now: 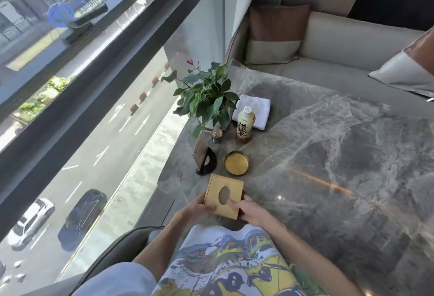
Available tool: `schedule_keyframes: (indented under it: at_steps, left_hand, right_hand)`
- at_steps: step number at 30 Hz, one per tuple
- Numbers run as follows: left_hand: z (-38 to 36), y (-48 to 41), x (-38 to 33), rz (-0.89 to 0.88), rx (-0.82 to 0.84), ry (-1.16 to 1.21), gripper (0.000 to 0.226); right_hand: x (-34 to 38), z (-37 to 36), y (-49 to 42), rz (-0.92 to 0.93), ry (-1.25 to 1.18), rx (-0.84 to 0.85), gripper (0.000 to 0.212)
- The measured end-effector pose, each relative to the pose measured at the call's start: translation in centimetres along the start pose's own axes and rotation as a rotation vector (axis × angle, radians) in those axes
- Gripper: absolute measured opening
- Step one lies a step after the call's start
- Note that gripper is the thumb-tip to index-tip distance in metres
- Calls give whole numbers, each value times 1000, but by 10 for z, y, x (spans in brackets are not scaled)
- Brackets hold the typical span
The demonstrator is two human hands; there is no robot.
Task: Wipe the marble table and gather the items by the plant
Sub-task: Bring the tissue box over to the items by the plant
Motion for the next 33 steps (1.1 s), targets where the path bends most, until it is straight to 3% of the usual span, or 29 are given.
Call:
schedule_keyframes:
  at_steps: [6,10,14,17,26,33]
  left_hand:
    - [8,-16,14,13,-7,-71,62]
    - [7,-14,9,31,-12,-64,60]
    - [11,-15,1,22,-35,-23,66]
    - [16,-15,-4,22,-39,-59,85]
    - [6,-9,-18,-42,18,-100,78]
    - [11,-8,-14,-10,-34,-146,80]
  right_hand:
    - [3,4,-7,-27,130,-11,56]
    - [9,2,-11,5,205,31,37]
    - [13,-4,-10,14,229,8,40]
    - [14,-6,-10,33,231,-12,39]
    - [23,-9,2,87,247,22,38]
    - [21,-8,2,44,231,22,41]
Point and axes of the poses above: each hand's wrist, its own y-axis away from the middle knuckle, its own z-axis out of the back of the hand, x = y × z, the point moved 6 cm from there along -y, towards the middle knuckle, and after that the axes turned 2 degrees about x, right-handed, at the moved point
